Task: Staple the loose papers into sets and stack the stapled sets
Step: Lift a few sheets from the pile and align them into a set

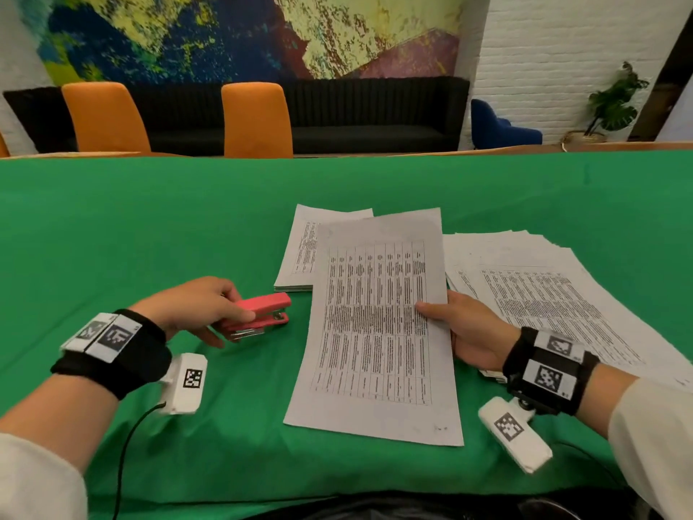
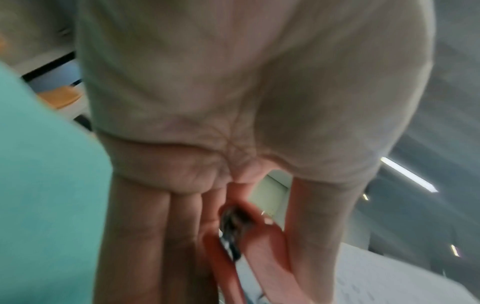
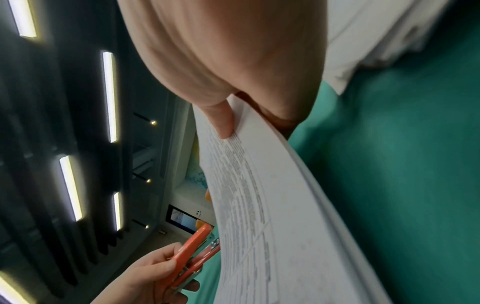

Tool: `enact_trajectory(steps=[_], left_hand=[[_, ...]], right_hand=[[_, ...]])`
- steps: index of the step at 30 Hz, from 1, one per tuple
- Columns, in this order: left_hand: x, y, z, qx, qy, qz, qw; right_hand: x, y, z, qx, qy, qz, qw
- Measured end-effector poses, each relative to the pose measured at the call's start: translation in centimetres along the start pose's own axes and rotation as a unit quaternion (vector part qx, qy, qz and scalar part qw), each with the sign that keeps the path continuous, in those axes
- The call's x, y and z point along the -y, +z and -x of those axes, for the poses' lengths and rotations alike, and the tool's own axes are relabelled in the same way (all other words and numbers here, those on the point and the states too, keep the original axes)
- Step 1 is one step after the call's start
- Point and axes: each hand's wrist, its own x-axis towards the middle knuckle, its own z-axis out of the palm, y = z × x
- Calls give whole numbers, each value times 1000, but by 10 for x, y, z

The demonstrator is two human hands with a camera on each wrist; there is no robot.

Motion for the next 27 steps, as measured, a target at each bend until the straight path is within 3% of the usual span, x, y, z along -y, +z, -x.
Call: enact_trajectory(steps=[3,6,7,8,10,11,12,13,16,21,24,27], left_hand=[[3,5,1,27,44,167,985],[3,5,-1,25,110,341,933],[2,6,-2,13,127,425,896],[0,7,-5,-4,133,523,842],[-8,7,-12,-37,124,698,704],[-16,7,-15,-49,117,741,660],[-26,8,-18,-62,108,756,643],[-37,9,-19,-77,97,753,646],[-70,12,-28,-140,101,691,702],[-121,25,-40,-227,235,461,825],[-137,43,-50,-203,273,396,853],[-135,60,-65,-211,245,357,876]], right_hand=[[5,-3,0,8,-20,40,999],[-2,-9,-2,0,-19,75,997],[-5,-12,-3,-1,-14,79,997],[-7,-14,-3,0,-7,83,997],[-9,-17,-5,5,2,90,996],[-10,-17,-6,7,4,91,996],[-10,-17,-6,9,5,92,996],[-10,-17,-7,12,6,93,996],[-11,-17,-7,19,5,94,995],[-12,-17,-6,23,-1,91,996],[-12,-17,-5,26,-2,88,996],[-15,-18,-6,28,-5,85,996]])
